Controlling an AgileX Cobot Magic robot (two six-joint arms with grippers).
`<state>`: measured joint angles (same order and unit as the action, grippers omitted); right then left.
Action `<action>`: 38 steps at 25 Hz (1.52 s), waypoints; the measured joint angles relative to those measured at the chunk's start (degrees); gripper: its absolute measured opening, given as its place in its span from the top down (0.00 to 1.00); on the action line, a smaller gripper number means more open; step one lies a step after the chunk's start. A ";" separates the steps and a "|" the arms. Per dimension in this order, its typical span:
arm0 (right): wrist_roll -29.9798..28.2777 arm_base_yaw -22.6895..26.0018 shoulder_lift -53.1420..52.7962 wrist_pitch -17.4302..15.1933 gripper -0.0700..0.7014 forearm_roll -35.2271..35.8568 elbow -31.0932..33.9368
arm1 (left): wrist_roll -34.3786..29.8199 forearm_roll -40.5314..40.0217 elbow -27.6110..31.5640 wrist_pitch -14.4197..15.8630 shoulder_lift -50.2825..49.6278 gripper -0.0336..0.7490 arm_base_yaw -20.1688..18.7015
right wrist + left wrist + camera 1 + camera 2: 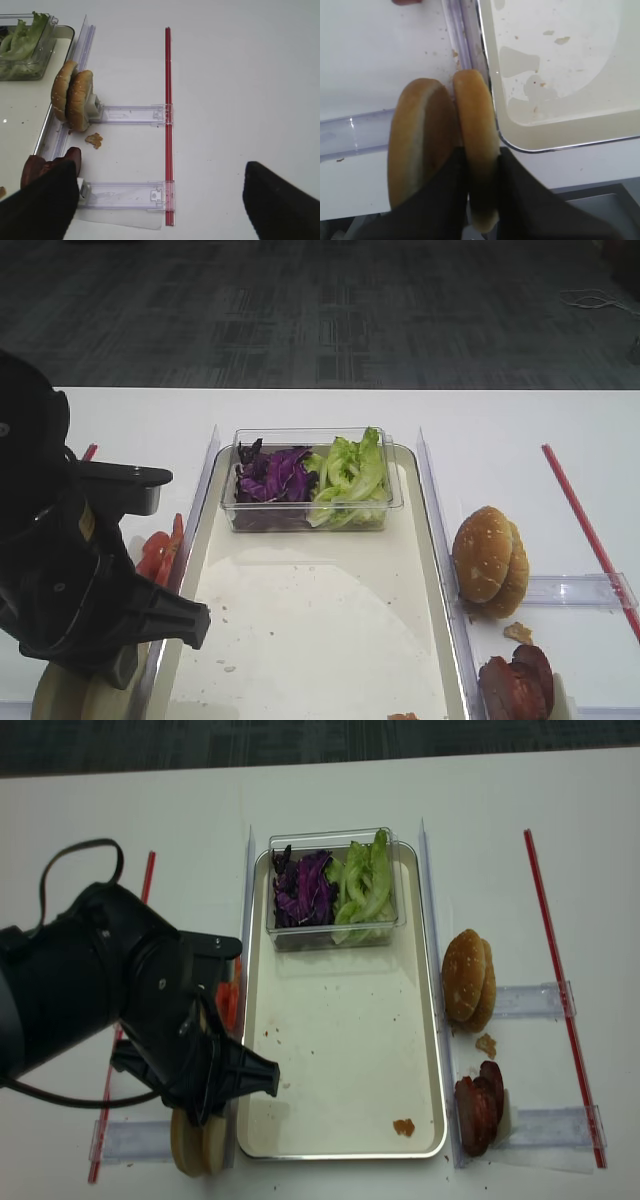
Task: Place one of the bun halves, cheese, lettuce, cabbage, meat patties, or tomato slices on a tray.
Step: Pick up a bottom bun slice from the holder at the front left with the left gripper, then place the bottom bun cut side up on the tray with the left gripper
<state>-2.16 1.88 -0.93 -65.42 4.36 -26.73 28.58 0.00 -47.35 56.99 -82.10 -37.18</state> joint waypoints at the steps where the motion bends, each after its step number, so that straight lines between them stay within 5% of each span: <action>1: 0.00 0.00 0.00 0.00 0.01 0.00 0.00 | 0.00 0.00 0.00 0.00 0.00 0.80 0.00; 10: 0.00 0.00 0.00 0.00 0.01 0.00 0.00 | 0.00 0.00 -0.22 0.62 0.00 0.83 0.00; 25: 0.00 0.00 0.00 0.00 0.01 0.00 0.00 | -0.48 -2.50 -9.08 9.22 2.10 0.83 0.00; 38: 0.00 0.00 0.00 0.00 0.01 0.00 0.00 | -3.48 1.85 -9.49 3.20 6.24 0.84 0.11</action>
<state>-2.16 1.88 -0.93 -65.42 4.36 -26.73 25.11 1.85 -56.84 60.19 -75.86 -37.07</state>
